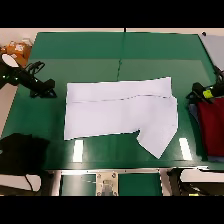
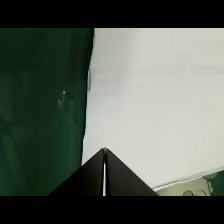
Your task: Fold the shirts.
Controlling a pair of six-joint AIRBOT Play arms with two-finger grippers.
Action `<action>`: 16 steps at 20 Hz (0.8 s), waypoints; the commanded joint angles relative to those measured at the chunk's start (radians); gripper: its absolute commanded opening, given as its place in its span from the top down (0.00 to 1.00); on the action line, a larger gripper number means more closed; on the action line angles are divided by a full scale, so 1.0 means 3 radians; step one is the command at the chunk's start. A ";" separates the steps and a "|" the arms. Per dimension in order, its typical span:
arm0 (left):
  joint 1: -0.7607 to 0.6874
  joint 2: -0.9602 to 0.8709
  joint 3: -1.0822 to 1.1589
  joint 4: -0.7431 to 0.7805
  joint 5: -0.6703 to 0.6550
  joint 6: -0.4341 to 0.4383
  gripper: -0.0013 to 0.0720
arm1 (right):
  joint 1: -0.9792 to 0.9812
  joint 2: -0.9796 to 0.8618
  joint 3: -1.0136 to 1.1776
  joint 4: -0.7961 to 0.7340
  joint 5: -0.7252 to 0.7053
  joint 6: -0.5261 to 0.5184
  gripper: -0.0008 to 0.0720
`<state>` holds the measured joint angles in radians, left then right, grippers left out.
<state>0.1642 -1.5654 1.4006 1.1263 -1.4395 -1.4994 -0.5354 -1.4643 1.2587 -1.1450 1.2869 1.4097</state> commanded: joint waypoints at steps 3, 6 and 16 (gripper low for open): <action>-0.0308 0.1441 -0.1642 0.0042 0.0551 -0.0230 0.96 | -0.0207 0.1434 -0.1386 -0.0711 0.0104 0.0665 0.96; -0.0689 0.2144 -0.2617 -0.0259 0.0928 -0.0529 0.11 | -0.0206 0.2018 -0.2136 -0.0666 0.0113 0.0810 0.41; -0.1545 0.2261 -0.3564 -0.0839 0.2700 -0.0902 0.01 | 0.0084 0.1981 -0.3137 0.0019 -0.0427 0.0788 0.25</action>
<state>-0.2363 -0.8951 0.3775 0.9272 -0.8425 -1.7405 -0.5369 -0.8619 0.3725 -1.2098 1.2274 1.6623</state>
